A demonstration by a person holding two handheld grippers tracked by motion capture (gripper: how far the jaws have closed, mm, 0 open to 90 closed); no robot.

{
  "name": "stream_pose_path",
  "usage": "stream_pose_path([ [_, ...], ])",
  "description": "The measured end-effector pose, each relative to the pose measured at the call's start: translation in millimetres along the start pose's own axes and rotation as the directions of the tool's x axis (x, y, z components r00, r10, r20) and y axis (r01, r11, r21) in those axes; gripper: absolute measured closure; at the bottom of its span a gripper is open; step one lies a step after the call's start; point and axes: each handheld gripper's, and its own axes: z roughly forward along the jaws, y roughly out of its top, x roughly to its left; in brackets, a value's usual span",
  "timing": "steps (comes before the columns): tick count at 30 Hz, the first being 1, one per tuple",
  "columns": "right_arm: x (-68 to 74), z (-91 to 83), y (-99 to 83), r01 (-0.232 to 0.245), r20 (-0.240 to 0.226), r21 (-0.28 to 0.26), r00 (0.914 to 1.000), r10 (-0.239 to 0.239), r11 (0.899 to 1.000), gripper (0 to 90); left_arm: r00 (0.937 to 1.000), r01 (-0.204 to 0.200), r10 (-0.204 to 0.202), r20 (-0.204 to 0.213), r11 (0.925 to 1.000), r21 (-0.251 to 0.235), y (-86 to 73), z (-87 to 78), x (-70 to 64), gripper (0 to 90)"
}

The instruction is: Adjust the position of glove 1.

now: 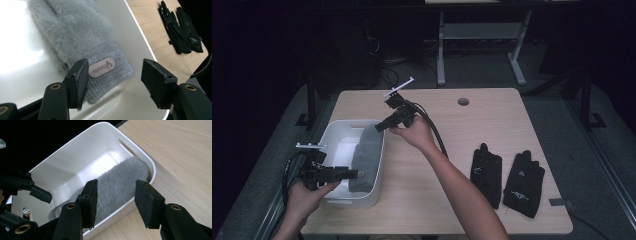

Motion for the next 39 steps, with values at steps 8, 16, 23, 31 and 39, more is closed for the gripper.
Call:
stream_pose_path([
  [8,-4.4,-12.2,-4.3,0.004,-0.001,-0.025,1.0000,-0.004,1.000,50.6,0.9999,-0.010,0.010,0.012,0.9998,-0.016,5.7,-2.2,-7.1,38.2],
  [16,-5.8,-24.9,-6.3,-0.009,0.000,-0.034,1.0000,0.009,0.999,48.0,0.9995,-0.021,0.022,0.024,0.9989,-0.042,10.9,-4.9,-13.4,38.2],
  [23,-7.8,-34.5,-8.0,-0.010,0.007,-0.044,0.9999,0.010,0.999,46.6,0.9991,-0.023,0.025,0.034,0.9985,-0.049,13.4,-3.2,-18.2,37.9],
  [31,-9.1,-45.8,-10.4,-0.013,0.010,-0.053,0.9999,0.013,0.999,45.7,0.9981,-0.044,0.046,0.042,0.9977,-0.052,18.3,-2.8,-24.8,37.8],
  [39,-12.5,-56.7,-16.2,-0.007,0.014,-0.070,0.9999,0.008,0.998,45.2,0.9969,-0.054,0.057,0.055,0.9967,-0.061,23.4,0.2,-33.8,37.9],
])
